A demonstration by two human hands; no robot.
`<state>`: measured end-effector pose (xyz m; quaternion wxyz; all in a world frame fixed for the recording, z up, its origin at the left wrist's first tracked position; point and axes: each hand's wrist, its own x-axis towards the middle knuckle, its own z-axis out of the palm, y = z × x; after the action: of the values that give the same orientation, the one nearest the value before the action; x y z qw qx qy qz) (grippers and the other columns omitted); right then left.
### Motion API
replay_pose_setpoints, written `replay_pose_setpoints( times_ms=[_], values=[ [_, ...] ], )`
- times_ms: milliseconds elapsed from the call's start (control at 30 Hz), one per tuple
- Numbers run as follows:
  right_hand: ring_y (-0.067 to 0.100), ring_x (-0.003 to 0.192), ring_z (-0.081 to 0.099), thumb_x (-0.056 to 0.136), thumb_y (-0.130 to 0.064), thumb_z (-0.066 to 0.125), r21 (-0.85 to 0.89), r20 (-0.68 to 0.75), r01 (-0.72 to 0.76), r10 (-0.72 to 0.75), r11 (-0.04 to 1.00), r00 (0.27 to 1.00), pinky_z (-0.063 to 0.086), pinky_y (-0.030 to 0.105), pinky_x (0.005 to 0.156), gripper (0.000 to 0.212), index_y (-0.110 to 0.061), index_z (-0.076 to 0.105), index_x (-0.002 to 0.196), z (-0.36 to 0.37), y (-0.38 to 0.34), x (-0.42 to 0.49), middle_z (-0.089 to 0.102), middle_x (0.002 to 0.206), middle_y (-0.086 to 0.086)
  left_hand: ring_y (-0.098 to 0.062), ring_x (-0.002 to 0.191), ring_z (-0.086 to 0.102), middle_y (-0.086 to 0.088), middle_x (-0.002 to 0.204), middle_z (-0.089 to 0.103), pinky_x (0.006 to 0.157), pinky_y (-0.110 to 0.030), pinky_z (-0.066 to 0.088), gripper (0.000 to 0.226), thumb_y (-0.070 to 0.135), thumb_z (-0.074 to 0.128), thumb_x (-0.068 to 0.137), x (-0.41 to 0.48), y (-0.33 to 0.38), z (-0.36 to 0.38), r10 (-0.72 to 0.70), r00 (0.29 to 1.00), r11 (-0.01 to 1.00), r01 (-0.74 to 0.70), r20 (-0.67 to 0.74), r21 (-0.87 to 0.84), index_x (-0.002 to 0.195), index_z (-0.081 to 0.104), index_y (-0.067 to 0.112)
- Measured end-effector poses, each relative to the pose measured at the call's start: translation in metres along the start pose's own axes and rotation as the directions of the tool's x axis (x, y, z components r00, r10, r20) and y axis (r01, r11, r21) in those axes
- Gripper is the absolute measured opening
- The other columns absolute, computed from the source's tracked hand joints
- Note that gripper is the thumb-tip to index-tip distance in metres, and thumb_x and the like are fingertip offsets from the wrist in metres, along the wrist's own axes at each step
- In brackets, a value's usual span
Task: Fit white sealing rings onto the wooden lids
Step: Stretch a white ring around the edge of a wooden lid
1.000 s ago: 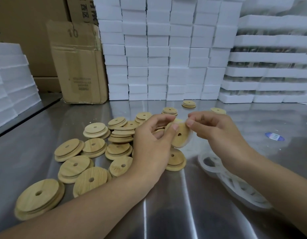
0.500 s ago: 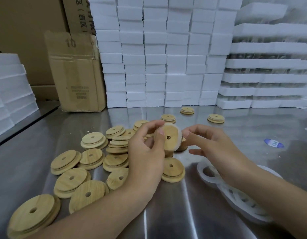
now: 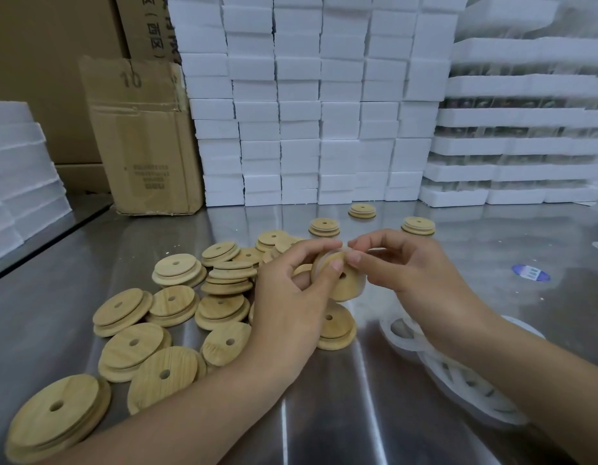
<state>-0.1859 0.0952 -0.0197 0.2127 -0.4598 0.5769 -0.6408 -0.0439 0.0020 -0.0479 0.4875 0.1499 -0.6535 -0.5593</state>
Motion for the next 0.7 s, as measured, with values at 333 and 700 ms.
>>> replay_pose_setpoints(
  times_ms=[333,700],
  values=[
    [0.017,0.103,0.073,0.092,-0.029,0.078,-0.052,0.158,-0.248,0.253,0.967,0.954,0.052,0.034,0.091,0.013,-0.017,0.077,0.097,-0.019,-0.011,0.006,0.079,0.107,0.006,-0.020,0.091,0.081,0.003,0.098,0.082,0.077,-0.039,0.067,0.024,0.010,0.071,0.101,-0.002,0.002,-0.001,-0.030,0.998,0.999,0.029,-0.057,-0.025,0.105,0.079,0.033],
    [0.010,0.085,0.071,0.090,-0.028,0.079,-0.079,0.078,-0.047,0.053,0.996,0.996,0.056,0.032,0.080,0.012,-0.017,0.074,0.092,-0.002,-0.005,-0.001,0.077,0.091,-0.002,-0.022,0.117,0.071,0.005,0.128,0.070,0.101,-0.054,0.057,0.031,0.018,0.067,0.104,-0.003,0.004,0.002,0.031,0.999,0.996,-0.029,-0.026,0.081,0.120,0.075,0.043]
  ],
)
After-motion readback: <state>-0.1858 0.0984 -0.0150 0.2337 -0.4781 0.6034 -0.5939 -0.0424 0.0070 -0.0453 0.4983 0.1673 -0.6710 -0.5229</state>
